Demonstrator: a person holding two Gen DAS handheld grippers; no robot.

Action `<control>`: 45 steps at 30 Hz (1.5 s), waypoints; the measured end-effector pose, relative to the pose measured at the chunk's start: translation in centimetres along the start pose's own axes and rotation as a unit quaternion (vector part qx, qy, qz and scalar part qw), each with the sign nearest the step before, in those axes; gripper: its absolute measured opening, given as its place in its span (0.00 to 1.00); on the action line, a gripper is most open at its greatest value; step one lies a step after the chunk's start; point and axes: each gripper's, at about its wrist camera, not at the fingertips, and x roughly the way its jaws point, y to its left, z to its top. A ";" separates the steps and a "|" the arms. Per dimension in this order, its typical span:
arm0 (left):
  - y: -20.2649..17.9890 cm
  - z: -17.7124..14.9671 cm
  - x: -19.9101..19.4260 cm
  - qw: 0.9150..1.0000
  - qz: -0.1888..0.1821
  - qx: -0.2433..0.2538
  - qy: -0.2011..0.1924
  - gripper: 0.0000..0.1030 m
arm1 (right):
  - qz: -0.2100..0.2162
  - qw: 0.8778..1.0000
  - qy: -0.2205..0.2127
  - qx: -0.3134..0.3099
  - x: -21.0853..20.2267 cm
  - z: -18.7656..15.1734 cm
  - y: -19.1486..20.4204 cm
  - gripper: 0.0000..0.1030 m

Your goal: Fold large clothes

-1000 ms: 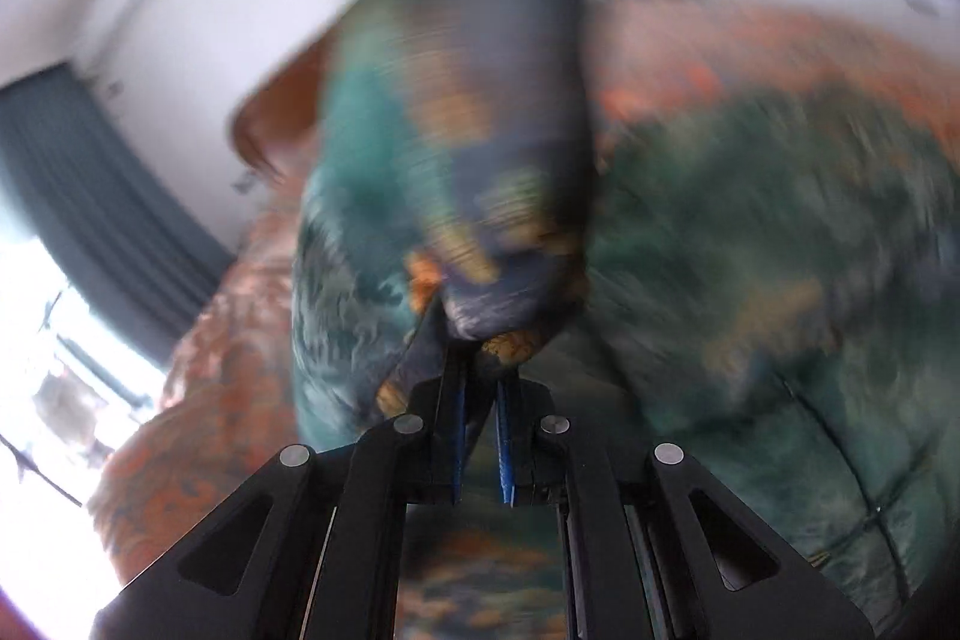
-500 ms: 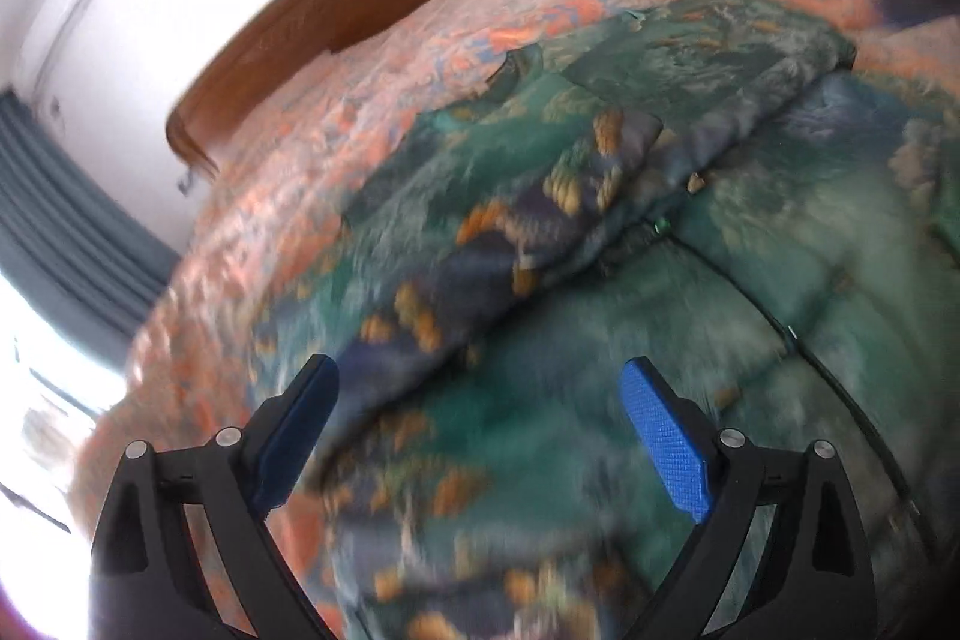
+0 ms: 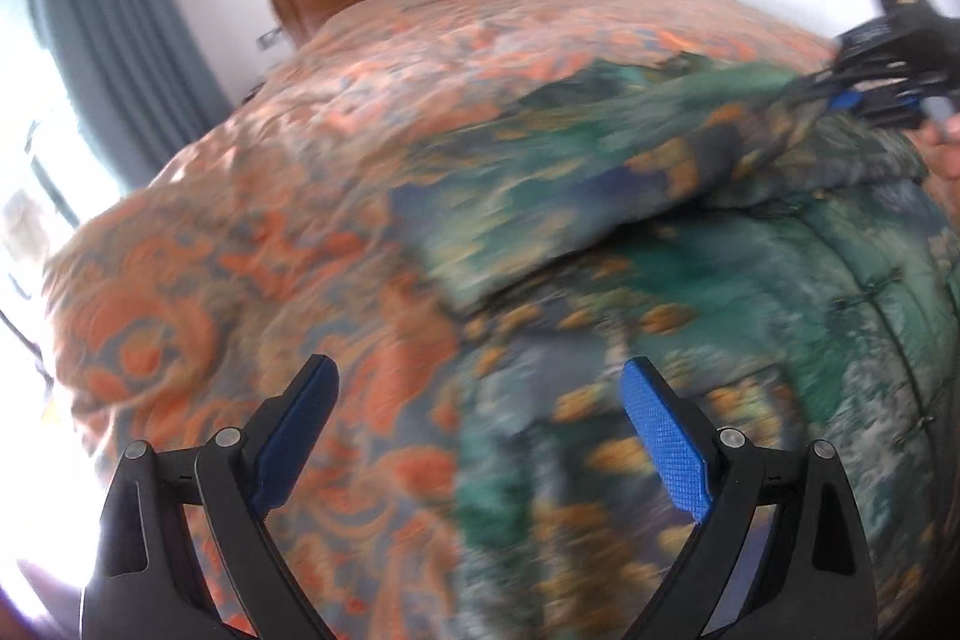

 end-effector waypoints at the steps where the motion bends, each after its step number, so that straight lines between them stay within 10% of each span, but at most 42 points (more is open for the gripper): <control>1: 1.0 -0.2 0.1 1.000 0.001 -0.012 0.002 0.93 | 0.001 0.999 -0.025 -0.024 -1.5 0.0 0.9 0.14; 4: 2.6 -0.1 1.3 0.999 -0.003 -0.039 0.014 0.93 | -0.038 0.995 -0.066 -0.060 -3.4 0.0 1.3 0.14; 12: 2.8 4.6 4.2 0.997 -0.023 -0.072 0.023 0.93 | -0.114 0.992 -0.016 -0.059 2.1 -1.2 -1.8 0.29; 18: 1.9 10.1 7.8 0.997 -0.024 -0.070 0.014 0.93 | -0.161 0.977 -0.065 -0.123 -3.0 -0.2 1.3 0.41; 26: 0.4 9.2 15.9 0.991 -0.008 -0.082 0.109 0.95 | -0.124 0.958 -0.043 -0.253 1.0 0.9 6.8 0.58; 34: 0.7 9.3 15.8 0.990 -0.015 -0.083 0.112 0.96 | -0.170 0.952 0.049 -0.251 7.0 1.4 4.4 0.58; 40: 2.1 12.9 15.5 0.988 -0.020 -0.129 0.084 0.97 | -0.147 0.958 -0.022 -0.245 4.4 4.8 7.3 0.58; 45: 3.8 12.6 20.2 0.979 0.037 -0.153 0.129 0.98 | -0.159 0.973 0.018 -0.166 8.4 6.9 4.4 0.58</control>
